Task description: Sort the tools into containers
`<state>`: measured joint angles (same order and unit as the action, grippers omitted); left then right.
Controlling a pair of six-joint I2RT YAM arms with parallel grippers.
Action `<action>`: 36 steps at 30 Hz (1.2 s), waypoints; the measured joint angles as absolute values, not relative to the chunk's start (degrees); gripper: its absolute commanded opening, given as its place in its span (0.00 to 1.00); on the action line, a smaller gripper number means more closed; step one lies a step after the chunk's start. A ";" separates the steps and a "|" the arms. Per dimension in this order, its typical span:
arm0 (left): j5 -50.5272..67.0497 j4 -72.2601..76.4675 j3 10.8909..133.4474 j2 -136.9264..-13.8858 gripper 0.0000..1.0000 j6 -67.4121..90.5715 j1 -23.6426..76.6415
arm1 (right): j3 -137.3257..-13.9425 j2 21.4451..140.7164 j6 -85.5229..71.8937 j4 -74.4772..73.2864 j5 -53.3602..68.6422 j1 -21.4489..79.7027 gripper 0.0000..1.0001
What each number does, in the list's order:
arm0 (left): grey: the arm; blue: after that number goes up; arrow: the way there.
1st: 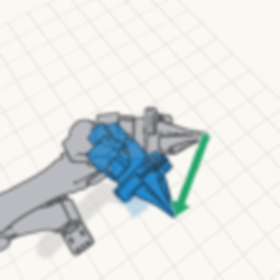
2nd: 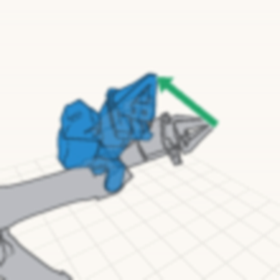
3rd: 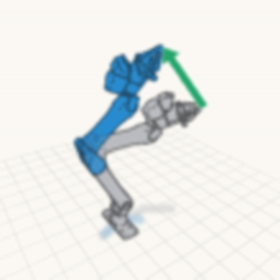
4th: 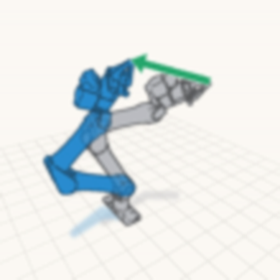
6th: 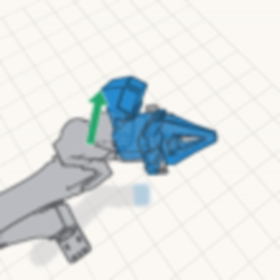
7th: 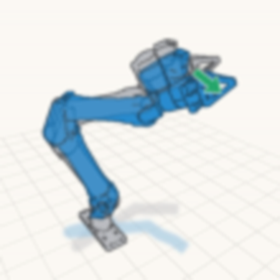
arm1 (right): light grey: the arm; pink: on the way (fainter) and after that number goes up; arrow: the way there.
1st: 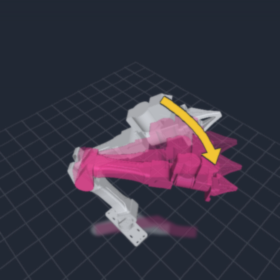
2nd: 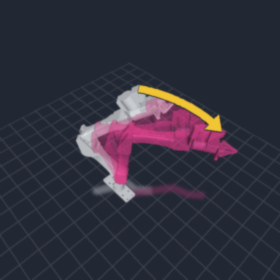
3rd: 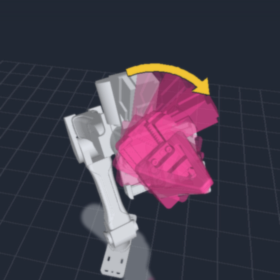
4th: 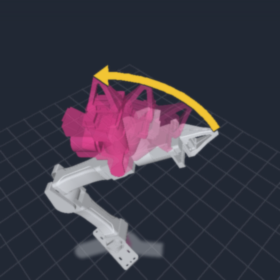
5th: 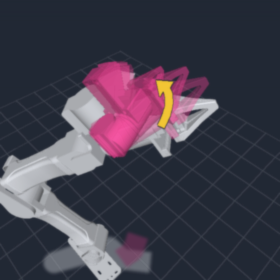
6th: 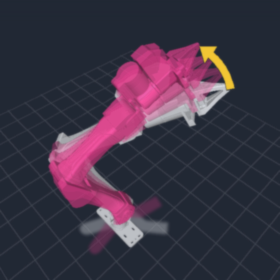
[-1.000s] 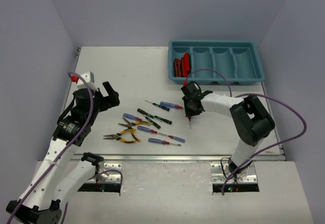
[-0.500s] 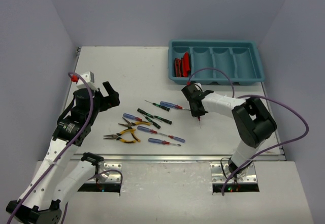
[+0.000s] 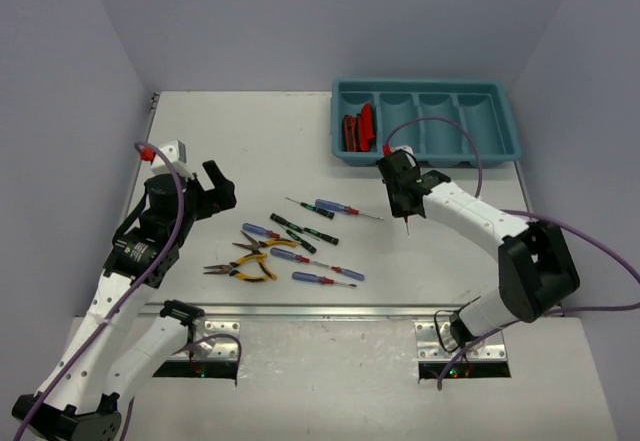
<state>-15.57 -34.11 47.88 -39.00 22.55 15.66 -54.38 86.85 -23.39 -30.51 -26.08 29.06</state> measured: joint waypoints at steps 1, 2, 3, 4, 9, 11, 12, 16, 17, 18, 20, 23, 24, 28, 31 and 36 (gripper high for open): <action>-15.55 -34.11 47.88 -39.00 1.00 22.55 15.66 | -55.48 85.98 -22.54 -30.30 -25.05 28.84 0.00; -15.55 -34.11 47.88 -39.00 1.00 22.55 15.66 | -57.25 85.93 -21.72 -30.48 -24.08 28.37 0.00; -15.53 -34.10 47.88 -39.00 1.00 22.55 15.66 | -59.63 86.37 -20.84 -30.19 -23.11 27.64 0.00; -15.53 -34.07 47.88 -39.00 1.00 22.55 15.66 | -62.29 87.32 -19.84 -30.04 -22.13 26.61 0.00; -15.44 -34.08 47.88 -39.00 1.00 22.52 15.66 | -81.98 98.60 -14.95 -29.16 -19.38 20.60 0.00; -15.44 -34.06 47.88 -39.00 1.00 22.54 15.66 | -90.62 104.90 -13.15 -28.98 -19.08 18.96 0.00; -15.45 -34.11 47.88 -38.97 1.00 22.52 15.66 | -95.19 108.33 -12.29 -29.07 -19.05 18.25 0.00; -15.52 -34.07 47.88 -38.58 1.00 22.55 15.66 | -110.10 121.55 -9.60 -29.47 -18.37 15.65 0.21; -15.56 -34.08 47.88 -38.39 1.00 22.55 15.66 | -112.02 123.95 -9.09 -30.25 -18.07 15.16 0.31; -15.59 -34.08 47.88 -38.19 1.00 22.55 15.66 | -113.94 126.35 -8.59 -31.03 -17.77 14.66 0.45; -15.63 -34.04 47.88 -38.01 1.00 22.55 15.66 | -116.88 130.26 -7.27 -32.62 -17.21 13.94 0.48; -15.57 -34.04 47.88 -37.98 1.00 22.55 15.66 | -120.07 134.57 -5.19 -34.27 -16.62 13.17 0.58; -15.57 -34.04 47.88 -37.98 1.00 22.55 15.66 | -120.38 134.92 -4.86 -34.97 -16.38 13.07 0.62; -15.52 -34.02 47.88 -38.06 1.00 22.52 15.66 | -119.56 132.61 -4.21 -36.87 -13.80 13.32 0.66; -15.43 -34.04 47.88 -38.22 1.00 22.52 15.66 | -109.38 122.82 -2.30 -33.61 -9.68 15.01 0.65; -15.35 -34.00 47.88 -38.22 1.00 22.40 15.66 | -88.32 101.51 4.64 -28.61 -2.00 24.26 0.54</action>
<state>-15.35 -34.00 47.88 -38.22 22.40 15.66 -88.32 101.51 4.64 -28.61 -2.00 24.26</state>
